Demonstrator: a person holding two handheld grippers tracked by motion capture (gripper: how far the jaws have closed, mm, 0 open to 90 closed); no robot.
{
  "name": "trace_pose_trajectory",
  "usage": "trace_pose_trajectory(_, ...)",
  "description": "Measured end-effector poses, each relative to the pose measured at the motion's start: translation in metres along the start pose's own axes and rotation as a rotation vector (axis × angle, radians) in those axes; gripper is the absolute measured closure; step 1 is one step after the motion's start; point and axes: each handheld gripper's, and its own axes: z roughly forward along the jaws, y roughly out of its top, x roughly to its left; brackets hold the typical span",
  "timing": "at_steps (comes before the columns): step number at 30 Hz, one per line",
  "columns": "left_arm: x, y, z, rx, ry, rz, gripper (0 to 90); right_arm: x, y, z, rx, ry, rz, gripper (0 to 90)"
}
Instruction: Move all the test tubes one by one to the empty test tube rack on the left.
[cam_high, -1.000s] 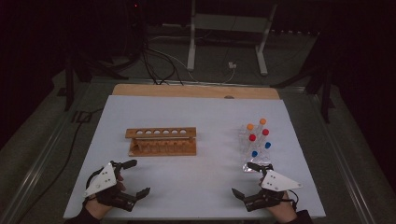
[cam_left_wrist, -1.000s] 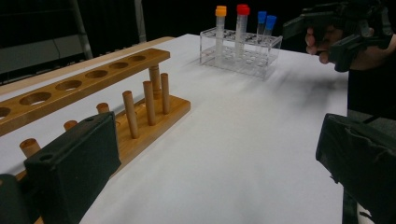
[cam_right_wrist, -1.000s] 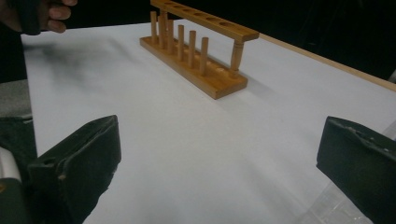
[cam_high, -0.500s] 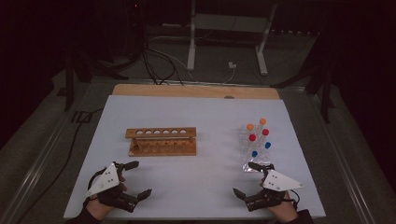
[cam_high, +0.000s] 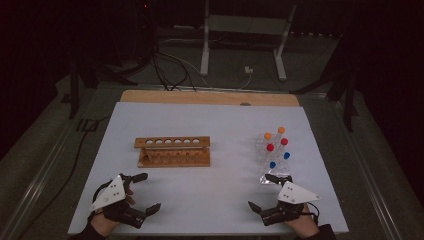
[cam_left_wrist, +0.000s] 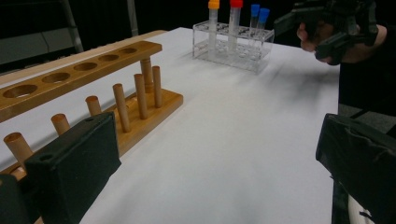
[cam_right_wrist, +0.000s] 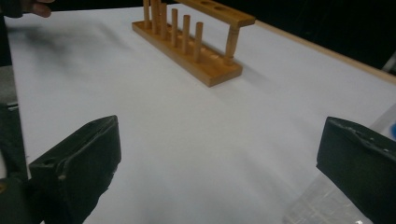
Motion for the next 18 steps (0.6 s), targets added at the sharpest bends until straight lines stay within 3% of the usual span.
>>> trace_pose_trajectory(8,0.000,0.000,0.000,0.000,0.003,0.002,0.4,0.003,0.016,-0.006,-0.018,0.009,0.019,0.0)
trace_pose_trajectory(17,0.000,0.000,-0.001,-0.003,0.003,-0.002,0.4,0.000,0.028,-0.009,-0.058,-0.048,0.028,0.0)
trace_pose_trajectory(18,0.000,0.000,0.000,-0.003,0.004,-0.002,0.4,0.000,0.029,-0.010,-0.072,-0.073,0.028,0.0)
